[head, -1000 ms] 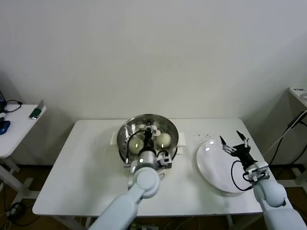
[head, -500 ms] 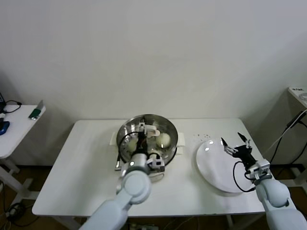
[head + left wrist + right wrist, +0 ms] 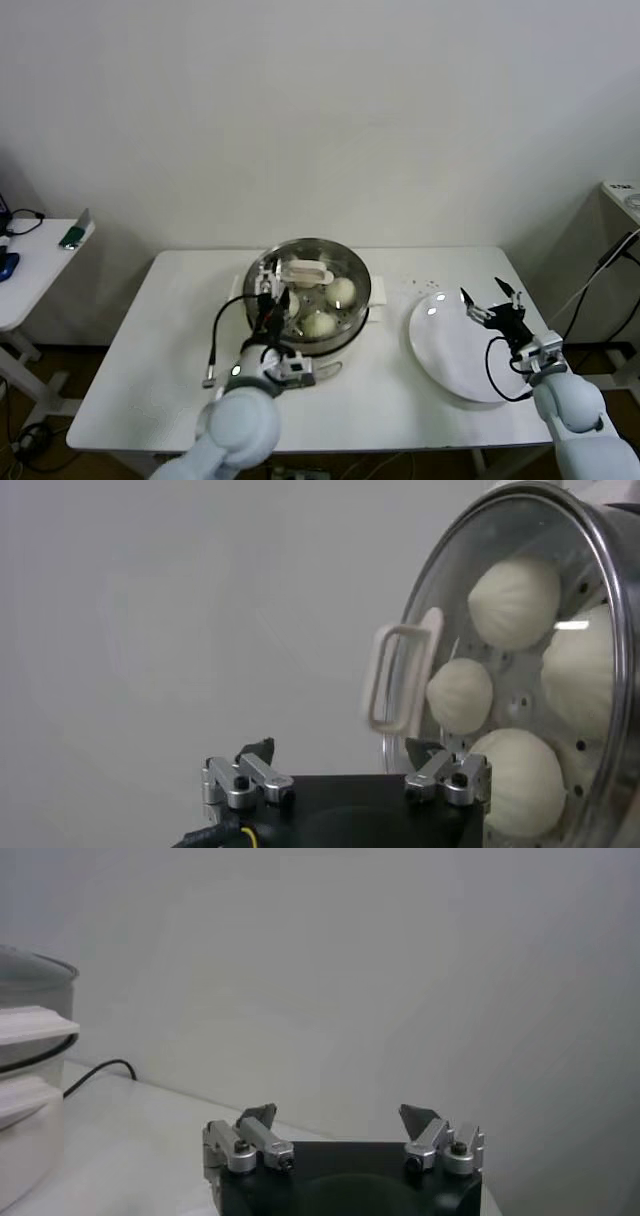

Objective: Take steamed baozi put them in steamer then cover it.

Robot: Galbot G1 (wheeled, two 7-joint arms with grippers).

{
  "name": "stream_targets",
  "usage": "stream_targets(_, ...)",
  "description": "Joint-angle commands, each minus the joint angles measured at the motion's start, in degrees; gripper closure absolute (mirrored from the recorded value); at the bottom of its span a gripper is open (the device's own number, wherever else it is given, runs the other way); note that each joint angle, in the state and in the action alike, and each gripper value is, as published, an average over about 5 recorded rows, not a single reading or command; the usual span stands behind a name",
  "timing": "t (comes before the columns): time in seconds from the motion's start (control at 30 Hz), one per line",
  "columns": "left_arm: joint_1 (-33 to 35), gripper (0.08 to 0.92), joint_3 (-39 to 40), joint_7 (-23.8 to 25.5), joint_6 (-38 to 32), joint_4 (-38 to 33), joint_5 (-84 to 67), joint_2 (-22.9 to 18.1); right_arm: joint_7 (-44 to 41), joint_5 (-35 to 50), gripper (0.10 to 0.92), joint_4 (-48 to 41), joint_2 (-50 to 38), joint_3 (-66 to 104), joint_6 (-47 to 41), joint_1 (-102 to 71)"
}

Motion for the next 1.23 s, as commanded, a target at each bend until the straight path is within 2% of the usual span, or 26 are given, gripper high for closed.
stream_targets(0.03, 11.12, 0.177, -17.36, -25.95, -12.23, -8.28, -33.82, 3.76, -0.14, -0.02, 0.203, 0.92, 0.22, 0.54, -0.42, -0.58)
stream_targets(0.1, 14.56, 0.177, -23.62, -27.44, -17.52, -8.46, -40.89, 3.26, -0.19, 0.02, 0.203, 1.36, 0.30, 0.78, -0.28, -1.02)
stream_targets(0.17, 18.51, 0.177, -28.83, -26.87, -21.89, -8.58, -46.58, 2.00, -0.25, 0.01, 0.203, 1.74, 0.56, 1.09, -0.04, -1.50)
stream_targets(0.33, 25.64, 0.177, -38.10, -25.04, -30.30, -8.25, -61.35, -4.47, -0.64, -1.14, 0.203, 1.96, 2.08, 2.00, 0.82, -2.47)
stream_targets(0.5, 28.75, 0.177, -44.56, -22.46, -34.37, -6.44, -75.22, -11.87, -1.07, -1.97, 0.203, 3.36, 3.76, 2.76, 1.93, -4.16)
stream_targets(0.6, 29.26, 0.177, -46.70, -21.35, -36.43, -3.77, -77.69, -13.97, -1.17, -1.77, 0.203, 4.54, 4.80, 3.25, 2.38, -5.32)
stream_targets(0.9, 28.67, 0.177, -47.55, -18.30, -38.99, 1.45, -78.49, -14.50, -1.12, -3.58, 0.203, 6.07, 7.33, 3.47, 2.41, -7.14)
stream_targets(1.23, 30.10, 0.177, -48.63, -14.30, -42.26, 1.40, -75.74, -14.53, -1.05, -3.26, 0.203, 7.52, 8.02, 3.78, 2.07, -7.83)
